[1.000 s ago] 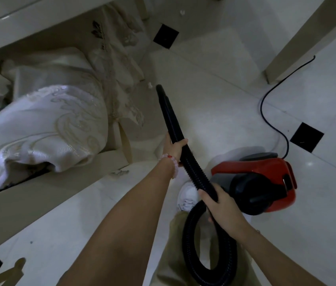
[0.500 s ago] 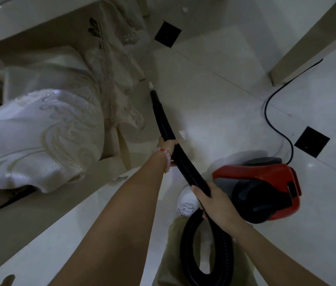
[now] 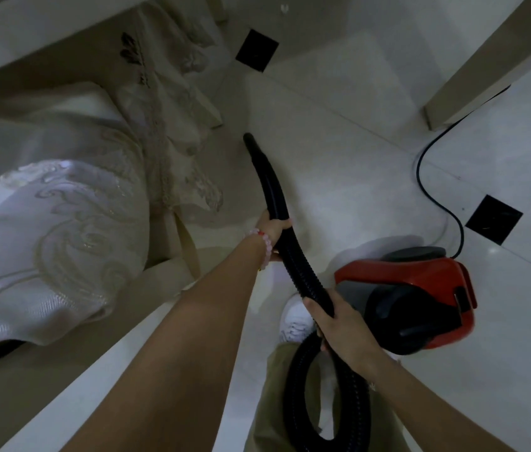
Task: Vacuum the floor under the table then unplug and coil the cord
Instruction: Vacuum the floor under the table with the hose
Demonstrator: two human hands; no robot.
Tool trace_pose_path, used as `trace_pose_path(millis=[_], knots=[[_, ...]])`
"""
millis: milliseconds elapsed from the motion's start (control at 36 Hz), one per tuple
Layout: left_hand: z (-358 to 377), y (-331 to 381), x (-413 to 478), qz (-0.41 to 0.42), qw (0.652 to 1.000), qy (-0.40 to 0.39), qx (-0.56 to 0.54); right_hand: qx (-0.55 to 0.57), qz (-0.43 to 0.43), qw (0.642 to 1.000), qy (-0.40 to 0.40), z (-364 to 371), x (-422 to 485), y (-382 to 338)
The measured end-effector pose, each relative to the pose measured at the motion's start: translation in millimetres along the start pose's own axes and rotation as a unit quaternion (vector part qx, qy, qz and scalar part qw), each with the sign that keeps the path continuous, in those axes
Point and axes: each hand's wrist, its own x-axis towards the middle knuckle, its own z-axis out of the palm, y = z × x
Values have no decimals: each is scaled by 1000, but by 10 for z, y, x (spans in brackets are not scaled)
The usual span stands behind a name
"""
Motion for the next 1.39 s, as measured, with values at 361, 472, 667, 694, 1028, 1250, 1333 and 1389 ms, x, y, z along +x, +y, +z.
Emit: trace_pose_path(millis=[361, 472, 667, 694, 1028, 1250, 1333, 1389], knots=[[-43, 11, 129, -4, 992, 119, -35, -36, -5, 999, -21, -95, 233, -113], [-68, 66, 87, -26, 994, 97, -40, -40, -6, 999, -27, -86, 232, -142], [-46, 90, 62, 9, 999, 51, 2, -39, 3, 999, -23, -7, 177, -55], [-39, 86, 53, 10, 999, 43, 11, -36, 3, 999, -22, 3, 171, -38], [53, -2, 154, -3, 990, 144, -15, -29, 3, 1000, -7, -79, 218, 5], [88, -27, 77, 28, 995, 24, -94, 6, 10, 999, 32, -78, 289, 57], [113, 21, 54, 39, 994, -15, -98, 15, 11, 999, 38, -102, 340, 23], [152, 43, 41, 31, 996, -33, -82, 21, 11, 999, 44, -137, 377, -22]])
